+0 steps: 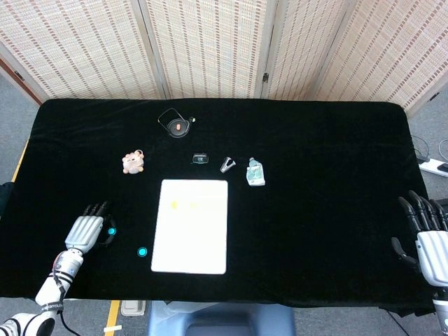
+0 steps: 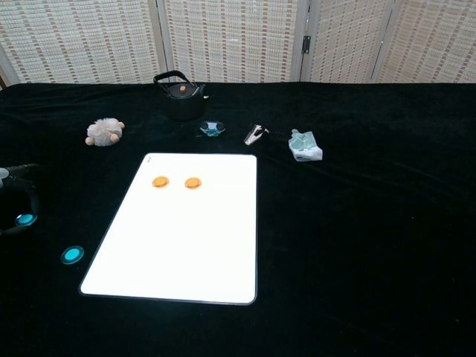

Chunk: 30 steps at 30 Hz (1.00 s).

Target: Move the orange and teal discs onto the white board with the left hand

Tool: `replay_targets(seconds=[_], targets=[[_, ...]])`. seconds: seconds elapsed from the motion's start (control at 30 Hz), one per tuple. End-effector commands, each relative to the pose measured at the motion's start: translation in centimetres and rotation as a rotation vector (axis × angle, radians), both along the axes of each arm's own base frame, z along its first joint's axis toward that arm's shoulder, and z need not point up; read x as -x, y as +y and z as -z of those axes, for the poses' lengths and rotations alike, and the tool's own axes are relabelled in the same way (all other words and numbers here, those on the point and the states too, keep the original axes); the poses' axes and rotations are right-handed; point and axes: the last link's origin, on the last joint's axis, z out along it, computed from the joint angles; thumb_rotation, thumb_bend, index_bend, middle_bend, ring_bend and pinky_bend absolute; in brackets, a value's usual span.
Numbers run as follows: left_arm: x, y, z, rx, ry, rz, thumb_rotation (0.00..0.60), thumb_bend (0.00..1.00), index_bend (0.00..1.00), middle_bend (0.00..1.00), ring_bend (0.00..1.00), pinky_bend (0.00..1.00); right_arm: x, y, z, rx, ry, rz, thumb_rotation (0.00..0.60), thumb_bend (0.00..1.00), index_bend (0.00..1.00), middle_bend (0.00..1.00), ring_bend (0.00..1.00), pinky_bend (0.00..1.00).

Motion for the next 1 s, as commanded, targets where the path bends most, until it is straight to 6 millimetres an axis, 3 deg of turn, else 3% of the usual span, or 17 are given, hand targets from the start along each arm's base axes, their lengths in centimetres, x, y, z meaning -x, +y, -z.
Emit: replay_targets(seconds=[0.03, 0.23, 0.43, 0.7, 1.0], targets=[[-0.2, 0.1, 0.0, 0.000, -0.005, 0.004, 0.600, 0.42, 0.51, 0.06, 0.00, 0.00, 0.0, 0.0, 0.0, 0.000, 0.000, 0.000, 0.600, 0.42, 0.00, 0.00, 0.00, 0.00], [-2.4, 0.8, -0.6, -0.004, -0.044, 0.068, 0.600, 0.43, 0.50, 0.06, 0.00, 0.00, 0.0, 0.1, -0.1, 0.004, 0.003, 0.003, 0.600, 0.42, 0.00, 0.00, 0.00, 0.00], [-6.3, 2.2, -0.2, 0.029, -0.082, 0.167, 0.600, 0.43, 0.50, 0.06, 0.00, 0.00, 0.0, 0.1, -0.2, 0.006, 0.003, 0.005, 0.600, 0.42, 0.00, 0.00, 0.00, 0.00], [-11.4, 3.4, 2.1, 0.110, -0.095, 0.280, 0.600, 0.43, 0.50, 0.06, 0.00, 0.00, 0.4, 0.2, -0.3, 0.008, 0.000, 0.019, 0.600, 0.42, 0.00, 0.00, 0.00, 0.00], [-13.6, 3.2, 4.7, 0.183, -0.072, 0.329, 0.600, 0.43, 0.50, 0.06, 0.00, 0.00, 0.8, 0.2, -0.3, 0.007, -0.002, 0.031, 0.600, 0.42, 0.00, 0.00, 0.00, 0.00]])
